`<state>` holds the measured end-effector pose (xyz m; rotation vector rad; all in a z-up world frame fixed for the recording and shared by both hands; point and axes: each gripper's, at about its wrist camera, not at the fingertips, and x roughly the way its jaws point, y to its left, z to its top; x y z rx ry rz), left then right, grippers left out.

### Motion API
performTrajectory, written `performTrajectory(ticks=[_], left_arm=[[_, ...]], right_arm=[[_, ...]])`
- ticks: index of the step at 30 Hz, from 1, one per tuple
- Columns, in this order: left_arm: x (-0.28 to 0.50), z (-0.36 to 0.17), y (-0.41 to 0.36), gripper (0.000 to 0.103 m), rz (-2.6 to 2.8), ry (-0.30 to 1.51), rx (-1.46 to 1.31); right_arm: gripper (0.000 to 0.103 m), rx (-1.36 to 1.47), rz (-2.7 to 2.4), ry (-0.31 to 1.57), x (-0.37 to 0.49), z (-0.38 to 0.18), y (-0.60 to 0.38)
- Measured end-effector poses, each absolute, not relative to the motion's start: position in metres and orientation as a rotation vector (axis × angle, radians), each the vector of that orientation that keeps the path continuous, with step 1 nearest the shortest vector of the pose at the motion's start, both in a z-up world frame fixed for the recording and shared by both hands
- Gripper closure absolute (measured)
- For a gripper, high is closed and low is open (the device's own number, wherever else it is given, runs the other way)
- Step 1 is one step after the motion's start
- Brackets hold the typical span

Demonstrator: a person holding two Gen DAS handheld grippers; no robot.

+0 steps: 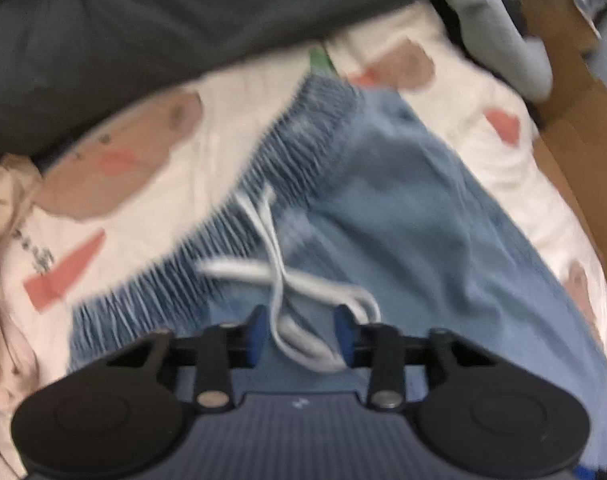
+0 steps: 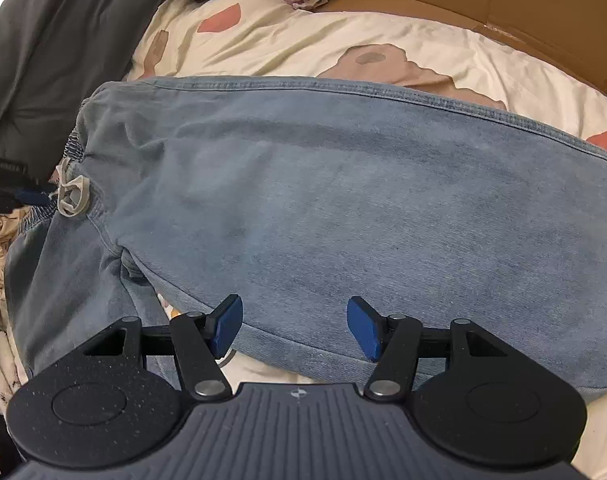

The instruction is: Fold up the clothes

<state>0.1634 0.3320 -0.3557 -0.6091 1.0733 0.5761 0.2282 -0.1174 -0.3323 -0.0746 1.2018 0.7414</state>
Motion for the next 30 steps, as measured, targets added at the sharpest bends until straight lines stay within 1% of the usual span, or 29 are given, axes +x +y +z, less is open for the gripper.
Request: performTrajectory(ticks=[5,9,10,11,12,13,14,18,21,22,30], left_arm=[[0.177,-0.361,0.352,0.062,0.648,1.052,-0.582],[0.179,-0.370,0.368,0.065,0.691,0.997,-0.649],[0.178,-0.373,0.372,0.067,0.692,0.985,-0.679],[0.178,-0.377,0.374,0.076,0.695,0.982,-0.698],[0.178,-0.381,0.376,0.083,0.697,0.984,-0.712],[0.177,-0.382,0.376,0.094,0.692,0.975,-0.730],[0.176,-0.382,0.376,0.099,0.683,0.963,-0.745],[0.170,-0.367,0.368,0.099,0.625,0.899,-0.765],[0.166,-0.355,0.361,0.101,0.571,0.884,-0.786],[0.165,-0.351,0.357,0.103,0.553,0.886,-0.790],[0.158,-0.348,0.326,0.103,0.479,0.946,-0.749]], right_arm=[[0.038,-0.078,0.738,1.214,0.228,-0.337,-0.118],[0.038,-0.080,0.741,1.211,0.227,-0.337,-0.117],[0.038,-0.080,0.740,1.213,0.227,-0.337,-0.117],[0.038,-0.081,0.738,1.215,0.227,-0.338,-0.117],[0.038,-0.082,0.737,1.217,0.227,-0.339,-0.117],[0.038,-0.084,0.737,1.218,0.227,-0.339,-0.117],[0.038,-0.086,0.737,1.219,0.227,-0.339,-0.118],[0.038,-0.086,0.734,1.217,0.227,-0.339,-0.119],[0.038,-0.083,0.729,1.215,0.229,-0.338,-0.119],[0.038,-0.084,0.728,1.215,0.229,-0.338,-0.119],[0.038,-0.078,0.740,1.190,0.229,-0.326,-0.117]])
